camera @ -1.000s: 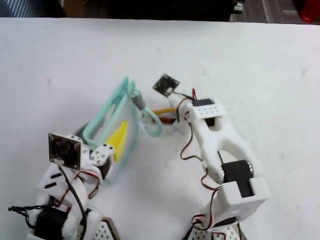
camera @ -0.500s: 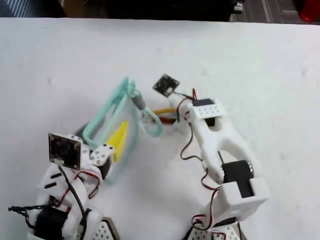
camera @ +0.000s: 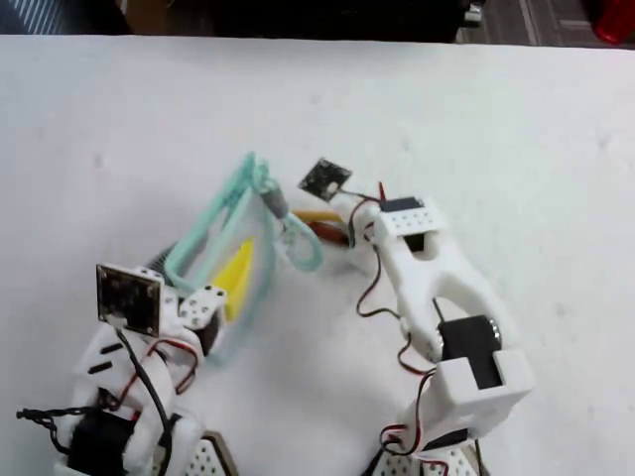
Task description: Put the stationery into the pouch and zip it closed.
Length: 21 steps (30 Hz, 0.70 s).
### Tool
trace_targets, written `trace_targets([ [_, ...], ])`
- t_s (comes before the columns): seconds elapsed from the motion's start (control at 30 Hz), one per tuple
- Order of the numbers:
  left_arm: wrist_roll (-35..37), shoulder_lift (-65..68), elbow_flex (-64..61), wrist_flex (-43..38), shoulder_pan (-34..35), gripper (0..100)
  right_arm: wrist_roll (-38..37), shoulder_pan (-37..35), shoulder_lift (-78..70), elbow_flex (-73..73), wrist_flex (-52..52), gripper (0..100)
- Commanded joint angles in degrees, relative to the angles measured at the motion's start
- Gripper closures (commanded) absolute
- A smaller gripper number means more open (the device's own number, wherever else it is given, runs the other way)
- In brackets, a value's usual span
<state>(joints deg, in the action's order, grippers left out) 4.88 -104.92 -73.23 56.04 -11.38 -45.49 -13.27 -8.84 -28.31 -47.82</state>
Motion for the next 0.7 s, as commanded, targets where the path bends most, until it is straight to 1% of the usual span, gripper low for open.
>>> trace_targets([
  [0.0, 0.53, 0.48, 0.18, -1.76, 0.57, 79, -1.05, -0.22, 0.22, 0.35, -0.57, 84.4],
  [0.07, 0.53, 0.48, 0.18, -1.76, 0.57, 79, -1.05, -0.66, 0.13, 0.35, -0.57, 89.2],
  [0.13, 0.53, 0.48, 0.18, -1.76, 0.57, 79, -1.05, -0.66, 0.04, 0.35, -0.57, 97.7],
  [0.17, 0.53, 0.48, 0.18, -1.76, 0.57, 79, -1.05, -0.66, 0.04, 0.35, -0.57, 98.9],
  [0.23, 0.53, 0.48, 0.18, -1.76, 0.57, 79, -0.88, -0.57, 0.04, 0.35, -0.57, 95.5],
  [0.3, 0.53, 0.48, 0.18, -1.76, 0.57, 79, -0.7, -0.57, 0.04, 0.35, -0.57, 94.7],
  [0.67, 0.62, 0.48, 0.18, -1.76, 0.57, 79, -0.62, -0.48, 0.04, 0.35, -0.57, 94.3],
])
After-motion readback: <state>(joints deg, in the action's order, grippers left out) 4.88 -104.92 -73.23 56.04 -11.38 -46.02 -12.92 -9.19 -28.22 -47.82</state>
